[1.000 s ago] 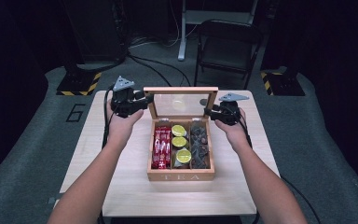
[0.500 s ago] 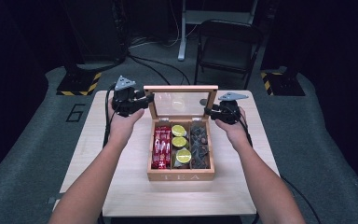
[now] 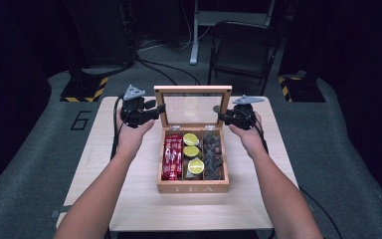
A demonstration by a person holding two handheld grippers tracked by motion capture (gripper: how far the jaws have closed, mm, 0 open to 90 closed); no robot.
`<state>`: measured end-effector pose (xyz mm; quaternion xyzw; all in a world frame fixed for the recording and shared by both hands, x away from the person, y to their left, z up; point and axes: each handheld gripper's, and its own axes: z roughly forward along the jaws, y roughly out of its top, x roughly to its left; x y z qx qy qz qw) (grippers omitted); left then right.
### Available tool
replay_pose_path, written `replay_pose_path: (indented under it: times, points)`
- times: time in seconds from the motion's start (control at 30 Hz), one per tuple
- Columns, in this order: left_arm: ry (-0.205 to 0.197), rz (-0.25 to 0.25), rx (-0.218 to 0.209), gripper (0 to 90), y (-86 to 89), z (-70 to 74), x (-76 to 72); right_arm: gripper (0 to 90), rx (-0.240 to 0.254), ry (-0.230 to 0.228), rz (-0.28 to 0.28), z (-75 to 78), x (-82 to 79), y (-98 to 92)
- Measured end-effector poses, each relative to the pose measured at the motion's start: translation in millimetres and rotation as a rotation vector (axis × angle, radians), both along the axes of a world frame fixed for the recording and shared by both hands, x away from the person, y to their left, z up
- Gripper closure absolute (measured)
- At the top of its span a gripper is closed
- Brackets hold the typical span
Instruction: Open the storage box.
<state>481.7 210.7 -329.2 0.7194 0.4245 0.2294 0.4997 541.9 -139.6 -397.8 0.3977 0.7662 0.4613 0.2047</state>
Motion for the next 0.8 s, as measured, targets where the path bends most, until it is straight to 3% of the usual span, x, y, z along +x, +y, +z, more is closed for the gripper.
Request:
replay_pose_path:
  times: [0.3,0.8]
  points:
    - [0.033,0.006,-0.004,53.0,8.2,-11.6,-5.2,63.6,-0.014,0.018,0.003,3.3,5.0,1.6]
    - [0.048,0.008,0.012,52.5,18.2,-22.3,-14.5,64.6,0.0,0.025,-0.013,2.6,12.7,1.9]
